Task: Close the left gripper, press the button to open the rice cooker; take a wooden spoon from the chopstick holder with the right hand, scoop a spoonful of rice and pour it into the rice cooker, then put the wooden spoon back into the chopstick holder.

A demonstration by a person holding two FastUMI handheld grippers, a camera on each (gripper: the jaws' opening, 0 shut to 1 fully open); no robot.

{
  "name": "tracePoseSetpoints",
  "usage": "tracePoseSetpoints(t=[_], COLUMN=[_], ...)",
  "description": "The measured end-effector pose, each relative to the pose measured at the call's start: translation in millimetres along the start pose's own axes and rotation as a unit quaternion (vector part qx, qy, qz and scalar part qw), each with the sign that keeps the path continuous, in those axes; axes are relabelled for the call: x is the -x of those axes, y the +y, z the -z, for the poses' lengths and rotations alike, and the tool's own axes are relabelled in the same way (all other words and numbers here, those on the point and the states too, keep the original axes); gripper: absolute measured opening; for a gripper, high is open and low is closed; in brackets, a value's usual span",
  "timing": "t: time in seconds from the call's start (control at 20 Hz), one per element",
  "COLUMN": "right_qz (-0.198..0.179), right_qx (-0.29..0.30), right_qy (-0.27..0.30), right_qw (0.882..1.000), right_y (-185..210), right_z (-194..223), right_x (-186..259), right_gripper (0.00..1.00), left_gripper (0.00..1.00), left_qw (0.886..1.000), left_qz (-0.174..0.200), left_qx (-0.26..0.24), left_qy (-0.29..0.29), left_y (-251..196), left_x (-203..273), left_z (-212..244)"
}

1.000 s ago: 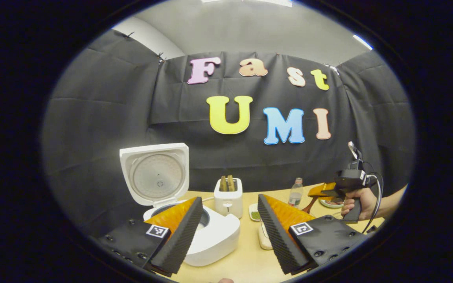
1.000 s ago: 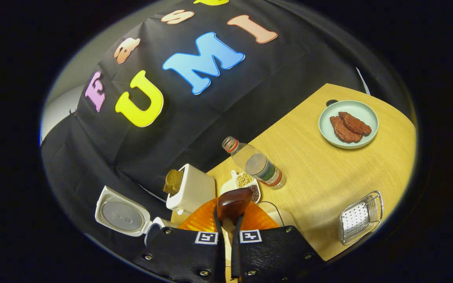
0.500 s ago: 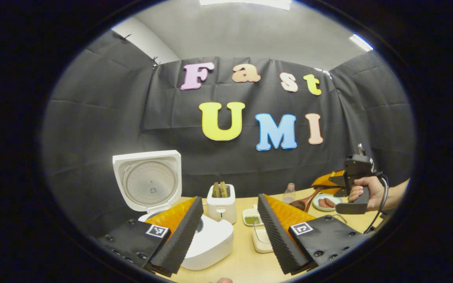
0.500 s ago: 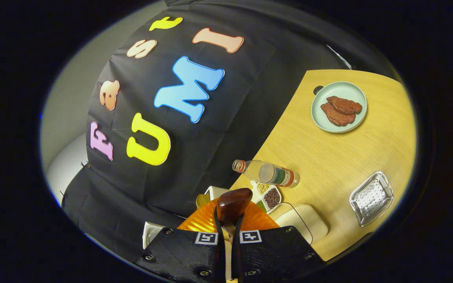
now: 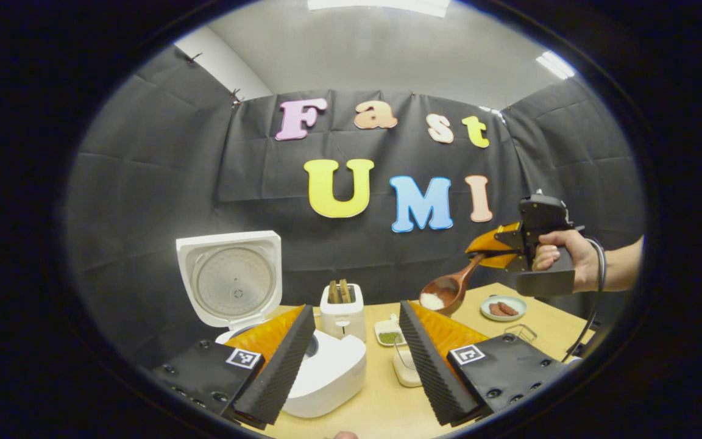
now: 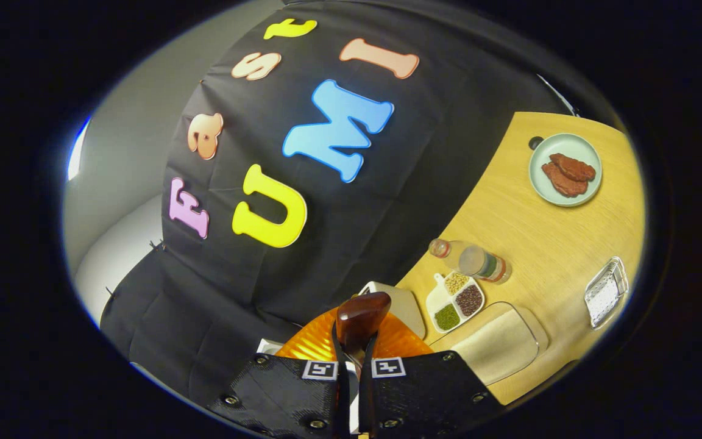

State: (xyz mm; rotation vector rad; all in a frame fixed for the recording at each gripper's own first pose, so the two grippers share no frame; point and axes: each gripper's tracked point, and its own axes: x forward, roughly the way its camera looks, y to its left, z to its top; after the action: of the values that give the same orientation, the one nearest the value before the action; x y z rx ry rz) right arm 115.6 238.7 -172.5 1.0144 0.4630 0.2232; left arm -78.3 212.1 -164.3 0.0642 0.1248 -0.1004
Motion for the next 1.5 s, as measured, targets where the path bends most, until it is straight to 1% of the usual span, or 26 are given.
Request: tracePoseSetpoints(t=[0.05, 0.1, 0.15, 0.2, 0.35, 0.5, 0.55, 0.65, 0.7, 0.9, 0.95, 1.0, 1.2, 1.3, 1.35, 1.4, 1.5], right_qz=[-0.01, -0.019, -0.026, -0.032, -0.044, -0.052, -0.054, -0.058, -0.059, -0.058, -0.059, -0.056, -0.068, -0.077, -0.083, -0.09, -0.103], right_qx=[-0.002, -0.004, -0.004, -0.005, -0.003, 0.021, 0.026, 0.037, 0.046, 0.101, 0.121, 0.143, 0.221, 0.268, 0.292, 0.314, 0.357], right_qy=[0.007, 0.016, 0.025, 0.034, 0.059, 0.079, 0.088, 0.105, 0.112, 0.134, 0.136, 0.137, 0.139, 0.142, 0.143, 0.144, 0.147], right_qw=[1.0, 1.0, 0.999, 0.999, 0.997, 0.995, 0.994, 0.992, 0.991, 0.984, 0.981, 0.979, 0.963, 0.95, 0.942, 0.934, 0.917], right_y=[11, 22, 30, 39, 59, 76, 81, 88, 93, 103, 105, 106, 123, 130, 136, 140, 148], right_z=[7, 14, 22, 31, 56, 85, 95, 115, 125, 164, 171, 179, 205, 220, 228, 236, 251], right_x=[-5, -11, -17, -23, -46, -67, -74, -89, -96, -124, -129, -134, -145, -151, -153, -157, -161], right_gripper=[0.06, 0.06, 0.06, 0.06, 0.06, 0.06, 0.06, 0.06, 0.06, 0.06, 0.06, 0.06, 0.06, 0.06, 0.06, 0.06, 0.06], left_gripper=[0.97, 0.97, 0.92, 0.97, 0.96, 0.97, 0.92, 0.92, 0.97, 0.96, 0.92, 0.97, 0.97, 0.96, 0.92, 0.97, 0.97], left_qw=[1.0, 1.0, 1.0, 1.0, 1.0, 1.0, 1.0, 0.999, 0.999, 0.999, 0.998, 0.998, 0.998, 0.997, 0.997, 0.996, 0.996], left_qz=[-0.003, -0.005, -0.008, -0.012, -0.018, -0.021, -0.021, -0.025, -0.028, -0.047, -0.055, -0.06, -0.067, -0.073, -0.077, -0.079, -0.083], left_qx=[-0.001, 0.001, 0.003, 0.004, 0.003, -0.004, -0.006, -0.008, -0.009, -0.001, -0.003, -0.007, -0.007, -0.008, -0.008, -0.007, -0.003], left_qy=[0.0, 0.0, 0.001, 0.002, 0.01, 0.014, 0.015, 0.019, 0.021, 0.029, 0.026, 0.024, 0.022, 0.025, 0.025, 0.025, 0.026], left_y=[5, 9, 13, 19, 32, 43, 46, 51, 55, 68, 72, 73, 77, 81, 83, 83, 83], left_x=[2, 5, 7, 9, 14, 17, 18, 22, 23, 27, 28, 27, 24, 26, 27, 29, 29], left_z=[1, 3, 4, 8, 19, 26, 28, 33, 37, 45, 45, 43, 46, 50, 50, 51, 53])
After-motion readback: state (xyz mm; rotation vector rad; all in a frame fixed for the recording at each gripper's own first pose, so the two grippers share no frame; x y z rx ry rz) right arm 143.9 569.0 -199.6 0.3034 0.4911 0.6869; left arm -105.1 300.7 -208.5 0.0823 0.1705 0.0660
